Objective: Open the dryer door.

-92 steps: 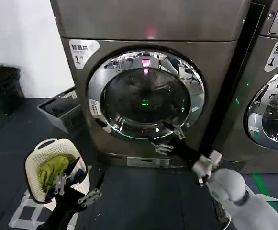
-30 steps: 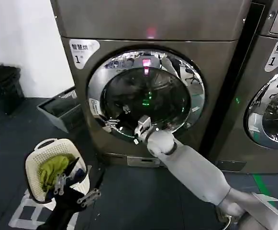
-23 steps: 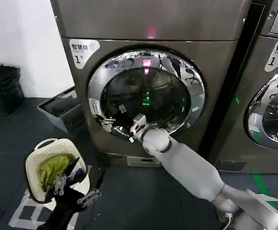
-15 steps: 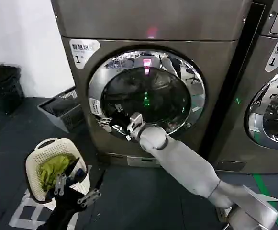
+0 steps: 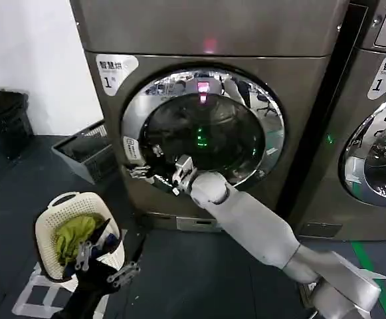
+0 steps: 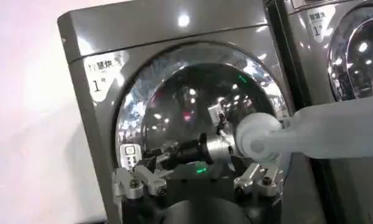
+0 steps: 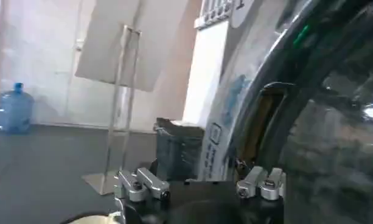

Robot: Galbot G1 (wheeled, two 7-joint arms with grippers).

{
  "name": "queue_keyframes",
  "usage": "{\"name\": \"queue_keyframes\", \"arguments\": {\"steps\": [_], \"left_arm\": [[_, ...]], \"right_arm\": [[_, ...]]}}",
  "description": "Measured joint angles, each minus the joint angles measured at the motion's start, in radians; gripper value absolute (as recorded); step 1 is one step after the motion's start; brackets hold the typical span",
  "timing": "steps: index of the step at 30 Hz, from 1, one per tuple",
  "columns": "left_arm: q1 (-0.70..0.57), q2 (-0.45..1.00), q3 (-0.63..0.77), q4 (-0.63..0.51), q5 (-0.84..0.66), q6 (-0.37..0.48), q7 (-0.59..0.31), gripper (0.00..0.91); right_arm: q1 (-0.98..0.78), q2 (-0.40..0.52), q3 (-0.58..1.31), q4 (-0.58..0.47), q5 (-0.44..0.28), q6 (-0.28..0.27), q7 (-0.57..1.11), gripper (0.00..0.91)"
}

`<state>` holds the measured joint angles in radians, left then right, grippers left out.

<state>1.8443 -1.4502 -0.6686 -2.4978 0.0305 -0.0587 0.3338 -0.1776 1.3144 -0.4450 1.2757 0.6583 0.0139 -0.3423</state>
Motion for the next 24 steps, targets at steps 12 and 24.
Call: {"name": "queue_keyframes", "arguments": {"steps": [12,24], "left_arm": [[-0.019,0.007,-0.006,0.022,-0.015,0.003,0.000,0.907],[-0.147,0.102,-0.158,0.131,-0.263,0.030,0.089,0.907]], "right_arm": [[-0.015,-0.061,-0.003,0.051,0.056,0.007,-0.196,0.907],[-0.015,-0.192,0.007,0.155,0.137,-0.004,-0.430,0.907]]}}
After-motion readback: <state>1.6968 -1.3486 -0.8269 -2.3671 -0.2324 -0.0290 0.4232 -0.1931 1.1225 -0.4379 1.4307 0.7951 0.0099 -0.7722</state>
